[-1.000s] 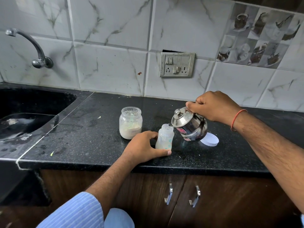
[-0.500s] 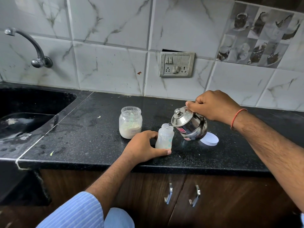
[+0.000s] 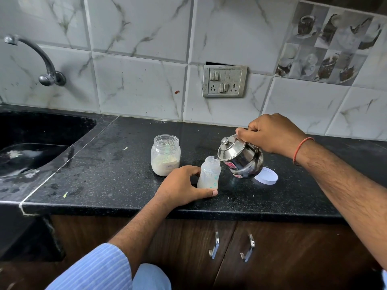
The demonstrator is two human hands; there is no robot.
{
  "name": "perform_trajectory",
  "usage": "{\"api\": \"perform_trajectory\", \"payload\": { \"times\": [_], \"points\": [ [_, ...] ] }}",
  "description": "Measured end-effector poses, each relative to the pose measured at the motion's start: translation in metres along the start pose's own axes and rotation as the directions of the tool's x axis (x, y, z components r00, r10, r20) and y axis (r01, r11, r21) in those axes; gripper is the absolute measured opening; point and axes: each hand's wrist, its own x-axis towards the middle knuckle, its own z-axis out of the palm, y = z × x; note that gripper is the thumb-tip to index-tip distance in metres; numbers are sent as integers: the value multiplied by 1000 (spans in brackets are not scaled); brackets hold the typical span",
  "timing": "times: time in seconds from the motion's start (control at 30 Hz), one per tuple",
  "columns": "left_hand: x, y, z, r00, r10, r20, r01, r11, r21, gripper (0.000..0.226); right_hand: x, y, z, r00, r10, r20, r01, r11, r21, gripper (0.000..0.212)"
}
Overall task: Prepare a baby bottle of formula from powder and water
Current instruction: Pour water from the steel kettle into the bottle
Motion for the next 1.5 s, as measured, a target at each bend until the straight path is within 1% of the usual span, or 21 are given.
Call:
{"api": "perform_trajectory", "payload": {
  "times": [0.4,1.13,1.27,1.5],
  "points": [
    [1,-1,1,1000,4,-8,-4,1000,-17,86,0,1,1,1000,-8,-1,8,1000,4,60],
    [3,-5,3,1000,-11,-2,11,1000,-15,93,1,0,-2,1000,-19,8,20,1000,-16,61],
    [3,-4,3,1000,-5,0,5,1000,-17,89,3,0,-1,1000,-20,7,20,1000,-24,61],
    [3,-4,3,1000,-6,1,6,1000,-26,90,3,1,-1,1000,-17,5,18,999,-30,60]
  ]
}}
